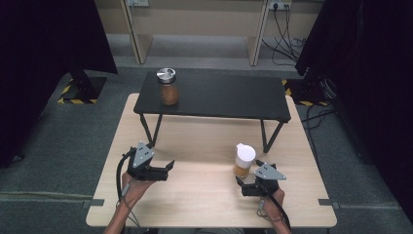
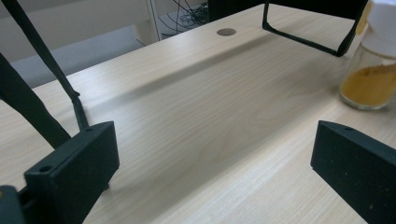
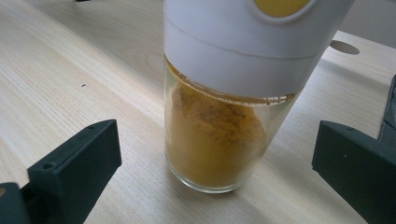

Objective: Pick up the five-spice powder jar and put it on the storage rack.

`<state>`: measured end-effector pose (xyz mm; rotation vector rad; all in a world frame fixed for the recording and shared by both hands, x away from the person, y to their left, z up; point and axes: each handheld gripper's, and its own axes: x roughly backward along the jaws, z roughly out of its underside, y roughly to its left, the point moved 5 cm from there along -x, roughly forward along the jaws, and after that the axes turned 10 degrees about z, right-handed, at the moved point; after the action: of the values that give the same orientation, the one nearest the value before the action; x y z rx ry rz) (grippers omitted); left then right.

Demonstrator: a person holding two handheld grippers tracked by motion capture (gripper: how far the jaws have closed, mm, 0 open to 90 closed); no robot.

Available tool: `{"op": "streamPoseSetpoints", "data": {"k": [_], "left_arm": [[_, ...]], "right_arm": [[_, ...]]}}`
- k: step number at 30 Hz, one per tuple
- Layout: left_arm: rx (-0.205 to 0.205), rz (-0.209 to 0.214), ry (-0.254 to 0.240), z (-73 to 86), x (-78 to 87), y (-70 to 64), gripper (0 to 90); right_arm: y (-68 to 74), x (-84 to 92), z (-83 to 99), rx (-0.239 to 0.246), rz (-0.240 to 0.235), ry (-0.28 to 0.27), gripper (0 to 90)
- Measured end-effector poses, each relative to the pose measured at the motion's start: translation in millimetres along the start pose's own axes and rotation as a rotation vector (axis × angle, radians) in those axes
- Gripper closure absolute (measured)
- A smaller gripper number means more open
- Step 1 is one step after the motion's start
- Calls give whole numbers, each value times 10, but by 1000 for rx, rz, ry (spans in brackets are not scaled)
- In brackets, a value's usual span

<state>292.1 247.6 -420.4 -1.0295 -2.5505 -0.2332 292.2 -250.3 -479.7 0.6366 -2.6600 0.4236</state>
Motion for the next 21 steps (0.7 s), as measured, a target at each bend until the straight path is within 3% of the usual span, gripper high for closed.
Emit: {"op": "streamPoseSetpoints", "data": {"k": [12, 21], "left_arm": [[-28, 33, 5, 432, -149, -57, 3], [-5, 31, 7, 602, -194, -26, 6]], "right_arm": [[3, 0, -2, 3, 1, 1, 12], [6, 1, -4, 5, 3, 2, 12]]}}
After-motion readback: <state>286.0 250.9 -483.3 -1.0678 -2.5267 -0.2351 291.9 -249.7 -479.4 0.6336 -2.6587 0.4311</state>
